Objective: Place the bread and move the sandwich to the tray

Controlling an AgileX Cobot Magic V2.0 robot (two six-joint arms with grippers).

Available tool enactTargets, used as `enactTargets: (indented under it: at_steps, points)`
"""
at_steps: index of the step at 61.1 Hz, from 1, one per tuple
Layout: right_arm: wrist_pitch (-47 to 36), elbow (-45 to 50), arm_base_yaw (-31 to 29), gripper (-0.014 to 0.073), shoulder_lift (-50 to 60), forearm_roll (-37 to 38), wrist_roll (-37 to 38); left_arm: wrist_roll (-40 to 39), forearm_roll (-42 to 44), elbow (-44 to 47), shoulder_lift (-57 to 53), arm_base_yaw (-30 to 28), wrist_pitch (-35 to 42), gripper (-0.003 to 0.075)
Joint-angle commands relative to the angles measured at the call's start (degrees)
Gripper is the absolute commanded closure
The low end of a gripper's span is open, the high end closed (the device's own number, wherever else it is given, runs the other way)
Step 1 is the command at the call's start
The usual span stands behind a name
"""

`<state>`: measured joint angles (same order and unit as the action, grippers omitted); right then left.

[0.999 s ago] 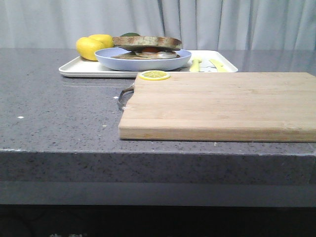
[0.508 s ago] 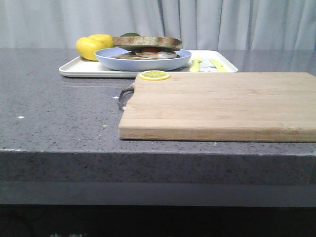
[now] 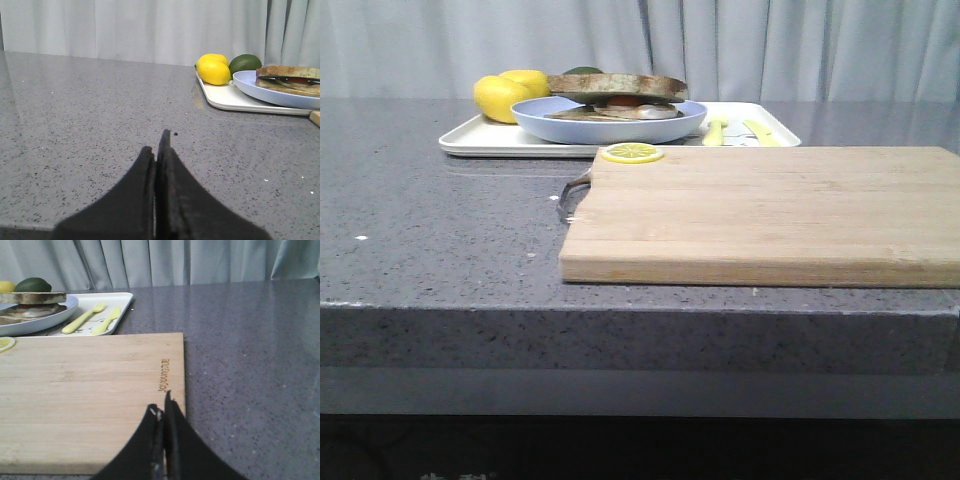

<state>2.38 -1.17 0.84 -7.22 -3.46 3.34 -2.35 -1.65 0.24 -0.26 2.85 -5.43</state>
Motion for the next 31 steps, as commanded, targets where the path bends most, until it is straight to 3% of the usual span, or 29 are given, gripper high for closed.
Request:
enactTargets:
  at_steps: [1,13,31]
  points:
    - [-2.9,1.8,-0.6,0.0653,4.2,-1.1,-0.9,-0.5,-0.4,0.1,-1.3,-0.1,4.9,0.0741]
    - [7.8,2.6,-0.7,0.0653,8.9,-0.6,-0.9,-0.5,-0.4,0.1,-1.2,-0.1,4.9,0.0741]
    - [9.3,2.6,-0.7,0.0653,8.9,-0.7,-0.9,-0.5,-0.4,0.1,-1.2,-0.1,4.9,0.0741]
